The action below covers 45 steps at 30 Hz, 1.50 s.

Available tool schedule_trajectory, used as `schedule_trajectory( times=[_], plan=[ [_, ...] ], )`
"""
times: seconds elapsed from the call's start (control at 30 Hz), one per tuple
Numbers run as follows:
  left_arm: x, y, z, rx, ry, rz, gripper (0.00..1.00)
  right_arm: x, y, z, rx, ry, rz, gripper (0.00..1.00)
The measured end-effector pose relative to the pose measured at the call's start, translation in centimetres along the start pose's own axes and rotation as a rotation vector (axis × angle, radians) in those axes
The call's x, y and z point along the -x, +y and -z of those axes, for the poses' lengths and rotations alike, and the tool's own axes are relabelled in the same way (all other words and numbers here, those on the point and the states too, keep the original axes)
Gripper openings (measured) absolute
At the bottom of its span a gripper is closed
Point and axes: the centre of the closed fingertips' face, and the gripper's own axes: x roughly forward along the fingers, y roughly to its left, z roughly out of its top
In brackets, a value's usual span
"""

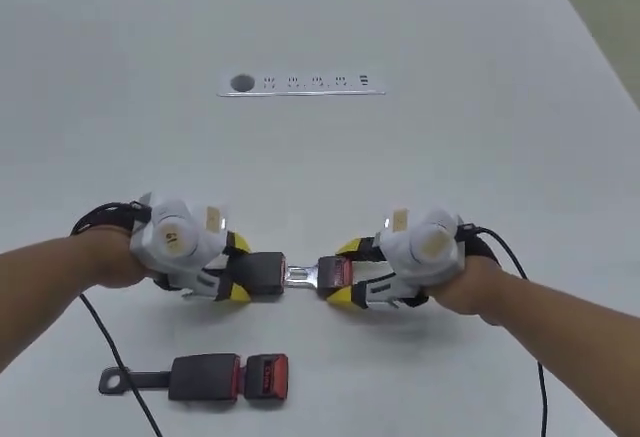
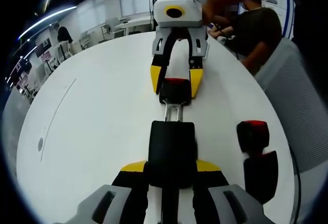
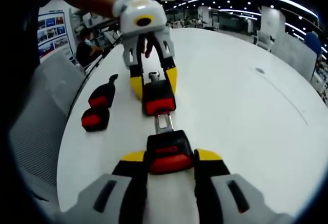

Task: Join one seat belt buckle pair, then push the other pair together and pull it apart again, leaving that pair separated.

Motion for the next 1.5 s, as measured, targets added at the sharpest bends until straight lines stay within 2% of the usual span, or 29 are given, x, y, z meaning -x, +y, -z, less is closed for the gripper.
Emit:
schedule_trajectory(
  times=[0.27, 0.6, 1.1, 1.3, 1.37, 1.5],
  plan=[
    [0.0, 0.0, 0.0, 0.004, -0.007, 0.0, 0.34, 1.7, -0.3, 1.7, -0.006, 0.024, 0.006, 0.35],
    [0.0, 0.1, 0.1, 0.006, -0.005, 0.009, 0.34, 4.2, -1.1, 3.9, -0.042, 0.038, 0.046, 0.35],
    [0.1, 0.1, 0.1, 0.01, -0.007, 0.014, 0.35, 6.7, -1.9, 6.6, -0.064, 0.068, 0.058, 0.36],
    [0.1, 0.1, 0.2, 0.011, -0.005, 0.013, 0.35, 7.4, -2.1, 7.3, -0.067, 0.075, 0.061, 0.36],
    [0.1, 0.1, 0.1, 0.013, -0.003, 0.013, 0.35, 7.5, -2.2, 7.3, -0.086, 0.068, 0.058, 0.36],
    [0.1, 0.1, 0.2, 0.021, -0.001, 0.012, 0.35, 7.5, -2.1, 7.3, -0.072, 0.072, 0.058, 0.36]
  ],
)
